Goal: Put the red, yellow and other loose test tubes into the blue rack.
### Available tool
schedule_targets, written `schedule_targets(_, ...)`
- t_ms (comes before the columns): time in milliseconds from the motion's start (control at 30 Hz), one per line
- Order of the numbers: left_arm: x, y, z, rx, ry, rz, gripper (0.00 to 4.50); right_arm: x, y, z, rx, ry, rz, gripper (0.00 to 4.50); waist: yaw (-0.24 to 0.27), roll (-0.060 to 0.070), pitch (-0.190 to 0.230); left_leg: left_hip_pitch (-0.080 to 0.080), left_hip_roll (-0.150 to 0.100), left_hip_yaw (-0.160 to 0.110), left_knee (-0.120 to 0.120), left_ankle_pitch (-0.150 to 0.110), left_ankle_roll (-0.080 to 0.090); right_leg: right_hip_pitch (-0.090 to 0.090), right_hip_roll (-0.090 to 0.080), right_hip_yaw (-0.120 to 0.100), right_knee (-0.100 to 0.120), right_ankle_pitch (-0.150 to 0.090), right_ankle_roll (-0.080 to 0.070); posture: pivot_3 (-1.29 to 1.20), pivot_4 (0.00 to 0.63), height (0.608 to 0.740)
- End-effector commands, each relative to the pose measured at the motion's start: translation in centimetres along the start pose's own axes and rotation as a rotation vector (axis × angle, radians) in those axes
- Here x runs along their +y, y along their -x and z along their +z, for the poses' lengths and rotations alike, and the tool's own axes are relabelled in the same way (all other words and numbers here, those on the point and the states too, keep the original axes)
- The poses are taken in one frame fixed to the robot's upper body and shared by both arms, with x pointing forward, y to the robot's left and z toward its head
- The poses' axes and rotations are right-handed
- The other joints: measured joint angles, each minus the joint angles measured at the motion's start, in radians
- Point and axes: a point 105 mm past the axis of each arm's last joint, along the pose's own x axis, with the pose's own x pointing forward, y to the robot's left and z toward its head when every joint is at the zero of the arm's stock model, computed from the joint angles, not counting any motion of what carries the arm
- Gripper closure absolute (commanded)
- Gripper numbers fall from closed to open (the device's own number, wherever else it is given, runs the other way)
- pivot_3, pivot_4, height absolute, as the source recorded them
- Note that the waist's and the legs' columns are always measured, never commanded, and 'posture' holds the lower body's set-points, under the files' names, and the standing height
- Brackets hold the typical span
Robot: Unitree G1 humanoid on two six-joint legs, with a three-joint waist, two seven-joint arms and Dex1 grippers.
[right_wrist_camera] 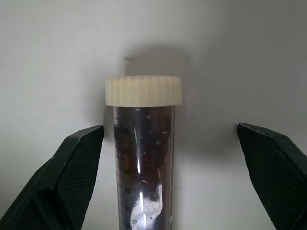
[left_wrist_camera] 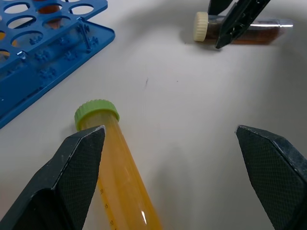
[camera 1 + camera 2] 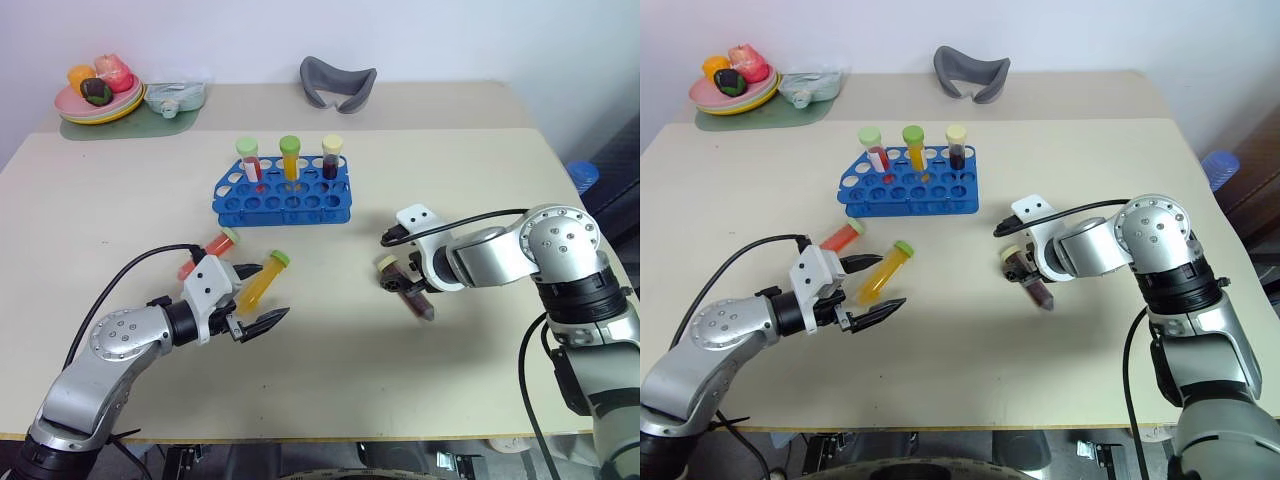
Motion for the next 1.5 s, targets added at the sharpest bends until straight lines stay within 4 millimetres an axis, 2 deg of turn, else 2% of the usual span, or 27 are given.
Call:
schedule_targets(33, 0.2, 0.4, 1.0, -0.031, -0.043, 0.022, 0.00, 0.4, 0.3, 0.3, 0.002, 0.007, 0.008, 0.53, 0.000, 0.000, 0.000, 0.000, 0.000, 0.000, 0.000, 0.000, 0.000, 0.000, 0.000, 0.000, 0.000, 0.000, 0.000, 0.00, 0.150, 0.740)
schedule_targets(100, 0.1, 0.4, 1.0, -0.031, -0.042, 0.024, 0.00, 0.5, 0.3, 0.3, 0.008, -0.002, 0.010, 1.28, 0.000, 0.000, 0.000, 0.000, 0.000, 0.000, 0.000, 0.000, 0.000, 0.000, 0.000, 0.000, 0.000, 0.000, 0.000, 0.00, 0.150, 0.740)
schedule_targets(200, 0.1, 0.4, 1.0, -0.031, -0.039, 0.028, 0.00, 0.8, 0.4, 0.5, 0.003, -0.018, 0.006, 2.75, -0.001, 0.000, 0.000, 0.000, 0.000, 0.000, 0.000, 0.000, 0.000, 0.000, 0.000, 0.000, 0.000, 0.000, 0.000, 0.00, 0.150, 0.740)
schedule_targets(367, 0.4, 0.6, 1.0, -0.028, -0.044, 0.036, 0.00, 1.6, 1.0, 1.2, -0.021, -0.051, 0.033, 2.75, 0.000, 0.000, 0.000, -0.002, 0.000, 0.000, 0.000, 0.000, 0.000, -0.002, 0.000, 0.000, 0.000, 0.000, 0.000, 0.00, 0.150, 0.740)
schedule_targets(467, 0.7, 0.7, 1.1, -0.031, -0.049, 0.047, 0.00, 2.9, 2.3, 2.9, -0.113, -0.035, 0.103, 2.75, 0.000, 0.000, 0.000, -0.003, 0.000, 0.000, 0.001, 0.000, 0.000, -0.003, 0.000, 0.000, 0.000, 0.000, 0.000, 0.00, 0.150, 0.740)
schedule_targets(600, 1.2, 1.0, 1.1, -0.034, -0.049, 0.078, 0.00, 3.8, 4.9, 6.1, -0.334, 0.038, 0.131, 2.75, 0.001, 0.001, 0.000, -0.004, 0.000, 0.000, 0.000, 0.000, 0.000, -0.005, 0.000, 0.000, 0.001, 0.000, 0.000, 0.00, 0.150, 0.740)
schedule_targets(700, 2.3, 1.6, 1.3, -0.059, -0.035, 0.145, 0.00, 4.0, 7.3, 9.2, -0.630, 0.117, 0.125, 2.75, 0.003, 0.001, 0.000, -0.004, 0.000, 0.000, 0.000, 0.000, 0.000, -0.005, 0.000, 0.000, 0.000, 0.000, 0.000, 0.00, 0.150, 0.740)
schedule_targets(767, 3.3, 2.2, 1.4, -0.082, -0.017, 0.208, 0.00, 3.7, 7.5, 10.4, -0.745, 0.131, 0.116, 2.75, 0.003, 0.001, 0.000, -0.004, 0.000, 0.000, 0.000, 0.000, 0.000, -0.005, 0.000, -0.001, 0.000, 0.000, 0.000, 0.00, 0.150, 0.740)
schedule_targets(833, 4.0, 2.6, 1.3, -0.091, -0.010, 0.251, 0.00, 3.7, 6.9, 10.6, -0.786, 0.117, 0.155, 2.75, 0.002, 0.000, 0.000, -0.004, 0.000, 0.000, 0.000, 0.000, 0.000, -0.004, 0.000, -0.001, 0.000, 0.000, 0.000, 0.00, 0.150, 0.740)
schedule_targets(933, 4.2, 3.0, 1.2, -0.086, -0.008, 0.264, 0.00, 4.1, 6.6, 10.3, -0.809, 0.186, 0.167, 2.75, 0.002, 0.000, 0.000, -0.004, 0.000, 0.000, 0.000, 0.000, 0.000, -0.004, 0.000, -0.001, 0.000, 0.000, 0.000, 0.00, 0.150, 0.740)
schedule_targets(1033, 4.1, 3.5, 0.6, -0.054, -0.002, 0.267, 0.00, 4.5, 6.6, 9.2, -0.739, 0.193, 0.250, 2.75, 0.001, 0.000, 0.000, -0.004, 0.000, 0.000, 0.000, 0.000, 0.000, -0.005, 0.000, 0.000, 0.000, 0.000, 0.000, 0.00, 0.150, 0.740)
schedule_targets(1100, 4.0, 3.7, 0.3, -0.037, -0.002, 0.256, 0.00, 4.8, 6.3, 8.2, -0.647, 0.187, 0.302, 1.86, 0.002, 0.000, 0.000, -0.004, 0.000, 0.000, 0.000, 0.000, 0.000, -0.005, 0.000, -0.001, 0.001, 0.000, 0.000, 0.00, 0.150, 0.740)
schedule_targets(1233, 4.7, 3.7, -0.2, -0.004, -0.026, 0.241, 0.00, 6.7, 5.9, 6.9, -0.543, 0.158, 0.374, 0.01, 0.000, 0.000, 0.000, -0.004, 0.000, 0.000, 0.000, 0.000, 0.000, -0.005, 0.000, 0.000, 0.001, 0.000, 0.000, 0.00, 0.150, 0.740)
schedule_targets(1333, 5.4, 3.9, 0.1, -0.006, -0.032, 0.244, 0.00, 7.8, 5.1, 5.7, -0.419, 0.180, 0.397, 0.01, 0.000, 0.000, 0.000, -0.004, 0.000, 0.000, 0.000, 0.000, 0.000, -0.005, 0.000, 0.000, 0.002, 0.000, 0.000, 0.00, 0.150, 0.740)
schedule_targets(1500, 5.6, 4.3, -0.1, 0.009, -0.042, 0.236, 0.00, 7.4, 2.0, 4.6, -0.225, 0.112, 0.305, 0.01, -0.002, 0.000, 0.000, -0.003, 0.000, 0.000, 0.000, 0.000, 0.000, -0.005, 0.000, 0.000, 0.002, 0.000, 0.000, 0.00, 0.150, 0.740)
